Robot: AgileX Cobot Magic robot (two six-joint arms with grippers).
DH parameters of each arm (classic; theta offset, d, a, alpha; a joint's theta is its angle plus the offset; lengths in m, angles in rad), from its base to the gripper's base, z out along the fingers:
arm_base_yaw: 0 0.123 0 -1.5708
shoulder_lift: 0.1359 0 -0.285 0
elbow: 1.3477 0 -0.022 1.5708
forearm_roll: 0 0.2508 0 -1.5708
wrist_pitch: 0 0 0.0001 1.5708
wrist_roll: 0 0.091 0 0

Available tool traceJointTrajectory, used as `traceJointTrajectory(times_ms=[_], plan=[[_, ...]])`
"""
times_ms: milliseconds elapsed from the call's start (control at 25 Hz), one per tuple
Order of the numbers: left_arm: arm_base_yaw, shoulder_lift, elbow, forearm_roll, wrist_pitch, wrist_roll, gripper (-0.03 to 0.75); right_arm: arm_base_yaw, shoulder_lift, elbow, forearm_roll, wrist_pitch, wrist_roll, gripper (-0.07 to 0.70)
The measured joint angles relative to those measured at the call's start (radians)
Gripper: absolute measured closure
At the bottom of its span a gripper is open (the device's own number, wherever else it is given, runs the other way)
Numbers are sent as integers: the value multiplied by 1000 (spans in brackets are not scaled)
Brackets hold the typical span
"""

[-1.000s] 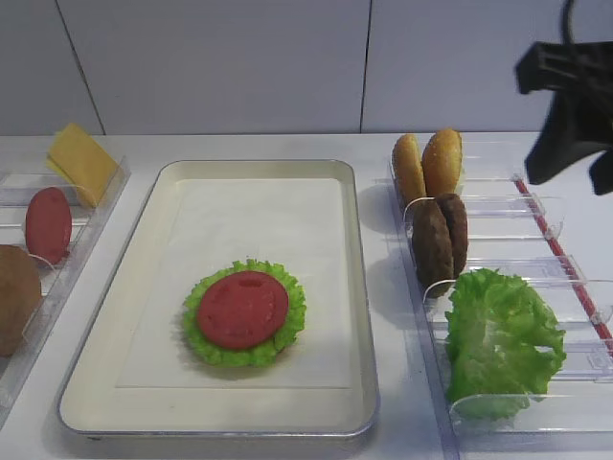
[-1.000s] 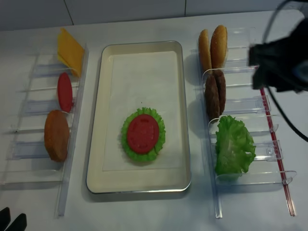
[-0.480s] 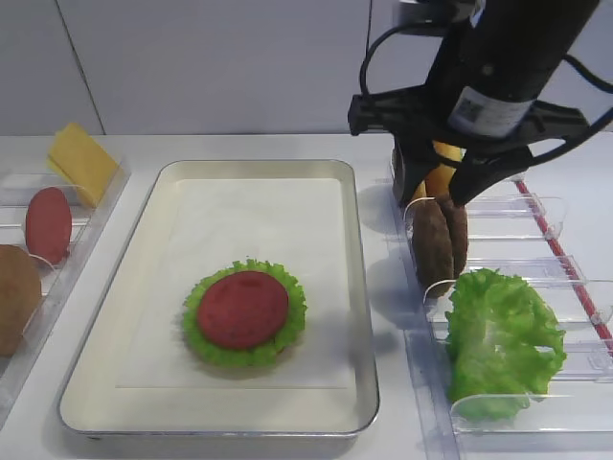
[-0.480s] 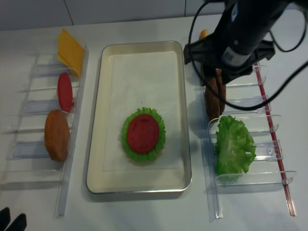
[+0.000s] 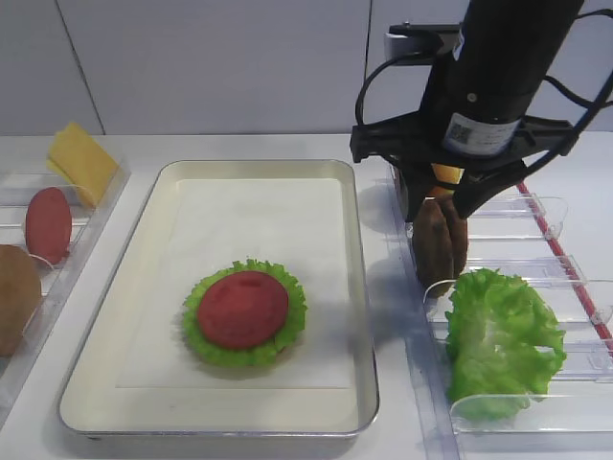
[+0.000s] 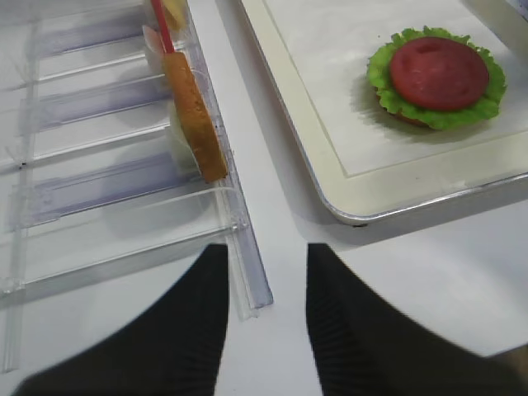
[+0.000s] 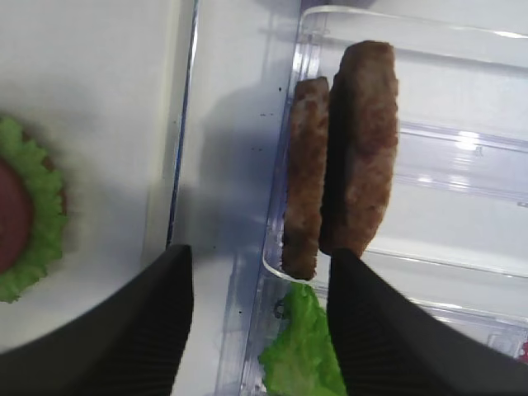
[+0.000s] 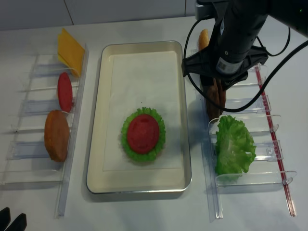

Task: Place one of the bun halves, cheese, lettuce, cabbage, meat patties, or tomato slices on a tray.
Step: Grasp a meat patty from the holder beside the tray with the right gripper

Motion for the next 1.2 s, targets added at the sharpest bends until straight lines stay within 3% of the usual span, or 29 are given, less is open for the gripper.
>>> traceJointTrajectory(times_ms=[1200], plan=[[0,0,0,0,0,0,491,0,130,-2,-8,-38,5,239]])
